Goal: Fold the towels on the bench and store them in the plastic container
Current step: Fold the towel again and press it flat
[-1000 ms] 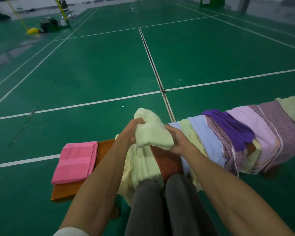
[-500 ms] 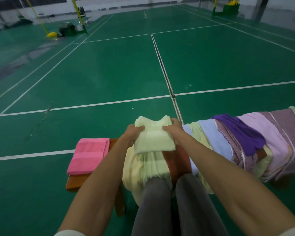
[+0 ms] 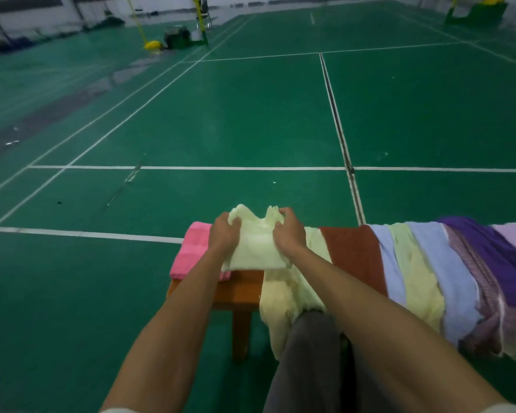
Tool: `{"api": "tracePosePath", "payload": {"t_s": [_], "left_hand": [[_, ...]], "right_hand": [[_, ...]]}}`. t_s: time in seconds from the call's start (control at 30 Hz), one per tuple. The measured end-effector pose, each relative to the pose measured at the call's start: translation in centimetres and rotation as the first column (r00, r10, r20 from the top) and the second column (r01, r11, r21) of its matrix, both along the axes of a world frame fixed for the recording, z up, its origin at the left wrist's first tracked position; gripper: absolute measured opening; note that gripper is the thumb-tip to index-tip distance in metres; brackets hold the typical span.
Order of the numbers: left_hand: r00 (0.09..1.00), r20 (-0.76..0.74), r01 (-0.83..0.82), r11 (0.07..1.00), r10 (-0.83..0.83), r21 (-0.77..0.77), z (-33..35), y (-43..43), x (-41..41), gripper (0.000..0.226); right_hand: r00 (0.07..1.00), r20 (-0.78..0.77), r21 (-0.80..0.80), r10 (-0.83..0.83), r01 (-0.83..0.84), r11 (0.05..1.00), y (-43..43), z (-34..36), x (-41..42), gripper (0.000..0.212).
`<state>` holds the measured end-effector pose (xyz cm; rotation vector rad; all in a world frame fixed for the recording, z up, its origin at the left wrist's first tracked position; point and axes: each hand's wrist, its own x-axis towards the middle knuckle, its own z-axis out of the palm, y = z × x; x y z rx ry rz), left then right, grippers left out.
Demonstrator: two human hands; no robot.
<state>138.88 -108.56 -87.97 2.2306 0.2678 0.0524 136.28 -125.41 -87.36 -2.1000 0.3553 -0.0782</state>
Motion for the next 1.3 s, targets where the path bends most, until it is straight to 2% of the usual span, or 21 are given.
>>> {"api": "tracePosePath", "payload": {"t_s": [0.1, 0.23, 0.37, 0.67, 0.77, 0.83, 0.9, 0.97, 1.03, 1.13, 1.23, 1.3], "left_hand": [[0.999, 0.007, -0.039, 0.995, 0.038, 0.087, -0.8, 3.2, -0.3, 0.026], [0.996, 0.009, -0.086, 0.993, 0.086, 0.087, -2.0, 7.0, 0.0, 0.024], [0.993, 0.007, -0.121, 0.98, 0.122, 0.161, -2.4, 9.4, 0.5, 0.024], [0.992, 0.078, -0.115, 0.938, 0.095, 0.327, -3.0, 13.0, 3.2, 0.022], [0.992, 0.08, -0.111, 0.964, 0.094, 0.243, -4.2, 13.4, 3.6, 0.02], [0.994, 0.047, -0.107, 0.978, 0.1, 0.178, -5.5, 13.2, 3.5, 0.024], [0.997, -0.036, -0.064, 0.975, 0.073, 0.212, -7.1, 13.1, 3.1, 0.05], [0.99, -0.137, 0.029, 0.935, 0.021, 0.354, -8.5, 13.0, 2.6, 0.067], [0.981, -0.19, 0.129, 0.865, -0.04, 0.485, -9.0, 13.1, 2.3, 0.065], [0.971, -0.172, 0.238, 0.768, -0.168, 0.595, -8.7, 13.5, 2.7, 0.06], [0.916, -0.202, 0.392, 0.66, -0.347, 0.641, -8.8, 13.9, 3.2, 0.056], [0.891, -0.228, 0.44, 0.624, -0.392, 0.646, -8.9, 14.1, 3.4, 0.054]], "right_hand": [[0.998, 0.005, -0.062, 0.057, -0.057, 0.996, 3.4, -0.8, 0.5, 0.03], [0.996, -0.031, -0.093, 0.088, -0.09, 0.992, 7.1, -1.9, 1.2, 0.02], [0.993, -0.047, -0.17, 0.109, -0.116, 0.979, 9.7, -2.6, 1.8, 0.016], [0.982, -0.126, 0.003, 0.14, -0.14, 0.99, 12.9, -3.4, 4.2, 0.013], [0.97, -0.166, 0.023, 0.179, -0.178, 0.984, 13.0, -4.4, 4.5, 0.022], [0.946, -0.228, -0.033, 0.23, -0.243, 0.969, 13.0, -5.5, 4.2, 0.044], [0.92, -0.306, -0.198, 0.245, -0.313, 0.929, 13.0, -6.5, 3.6, 0.07], [0.919, -0.293, -0.343, 0.264, -0.359, 0.868, 13.1, -7.0, 3.1, 0.076], [0.92, -0.216, -0.5, 0.328, -0.393, 0.772, 13.3, -7.2, 3.1, 0.073], [0.868, -0.179, -0.644, 0.463, -0.459, 0.612, 13.7, -7.0, 3.5, 0.079], [0.818, -0.169, -0.73, 0.55, -0.478, 0.488, 14.5, -7.1, 3.7, 0.076], [0.81, -0.213, -0.73, 0.546, -0.503, 0.462, 14.9, -8.0, 3.8, 0.072]]}}
